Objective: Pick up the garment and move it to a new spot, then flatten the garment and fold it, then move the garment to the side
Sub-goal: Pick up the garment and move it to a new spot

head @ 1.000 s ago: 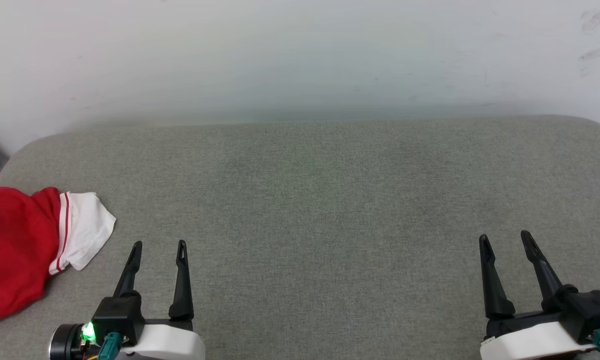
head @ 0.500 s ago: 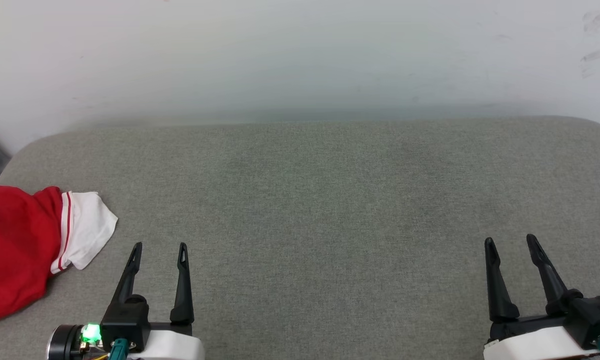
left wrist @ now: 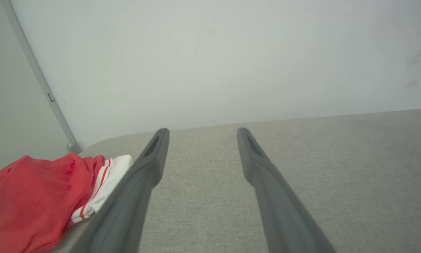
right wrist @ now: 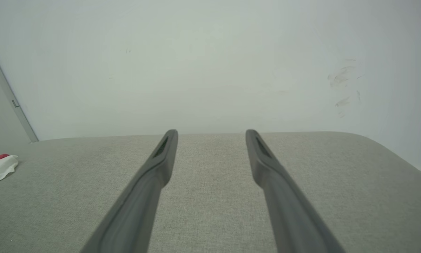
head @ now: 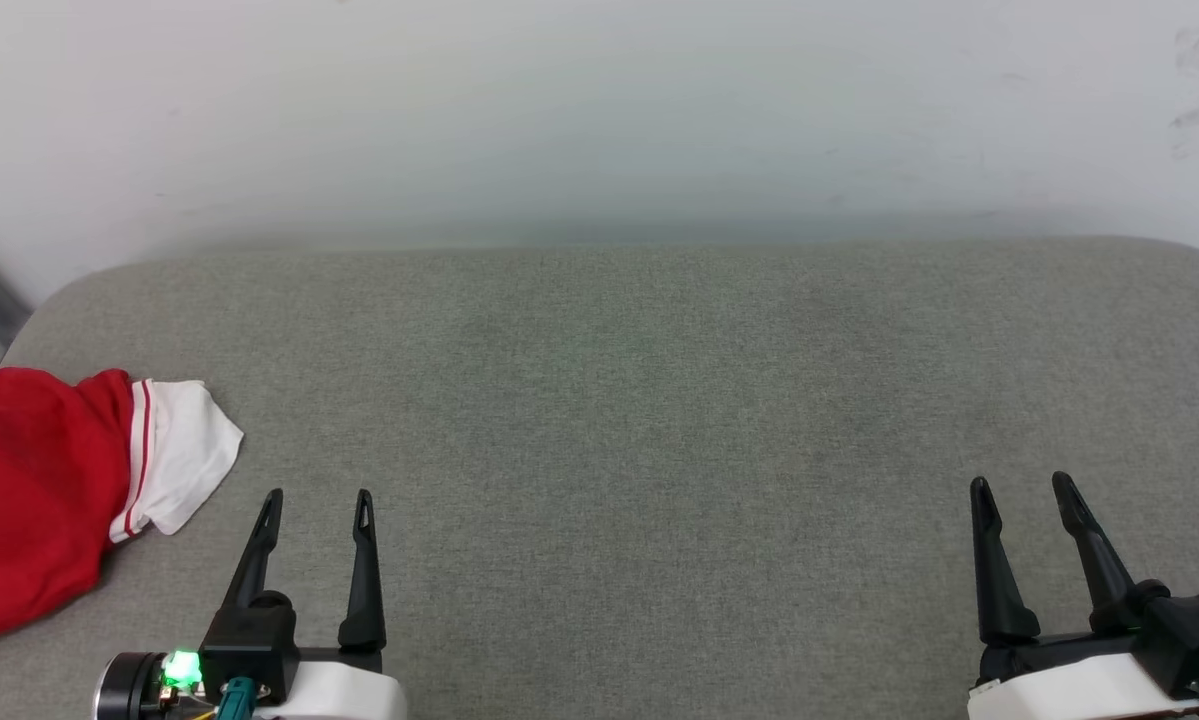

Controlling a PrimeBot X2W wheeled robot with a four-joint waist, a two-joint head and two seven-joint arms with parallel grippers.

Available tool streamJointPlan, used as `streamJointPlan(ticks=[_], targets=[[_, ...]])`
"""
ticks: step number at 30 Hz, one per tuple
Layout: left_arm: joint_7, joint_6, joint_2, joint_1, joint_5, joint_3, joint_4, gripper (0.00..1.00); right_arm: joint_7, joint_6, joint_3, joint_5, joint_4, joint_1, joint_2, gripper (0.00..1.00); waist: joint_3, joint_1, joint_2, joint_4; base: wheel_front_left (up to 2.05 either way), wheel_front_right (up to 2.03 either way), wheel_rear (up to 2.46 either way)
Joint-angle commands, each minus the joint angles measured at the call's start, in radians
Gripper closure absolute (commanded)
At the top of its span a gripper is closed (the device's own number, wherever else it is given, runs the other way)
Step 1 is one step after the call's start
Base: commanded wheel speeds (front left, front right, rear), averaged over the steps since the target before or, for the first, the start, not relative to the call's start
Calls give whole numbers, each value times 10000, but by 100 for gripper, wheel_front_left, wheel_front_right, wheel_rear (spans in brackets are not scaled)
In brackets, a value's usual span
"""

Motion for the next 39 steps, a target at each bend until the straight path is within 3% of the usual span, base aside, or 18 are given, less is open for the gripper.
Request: streamJointPlan(ticks=[1,12,39], targets=[[-28,-14,-24,20,43,22,31,0,-25,-3,-13,-1,-41,106,-17,0,3,0,0,52,0,0,0],[-28,-5,-50,-124,63,166,68,0,-23,-3,141,-321,-219,237,-16,0,-38,0,0,897,0,0,0],[-28,23,-122,204,-7,911,-32,0,-23,-3,478,-433,-324,529,-17,0,-126,0,0,4448,0,0,0]])
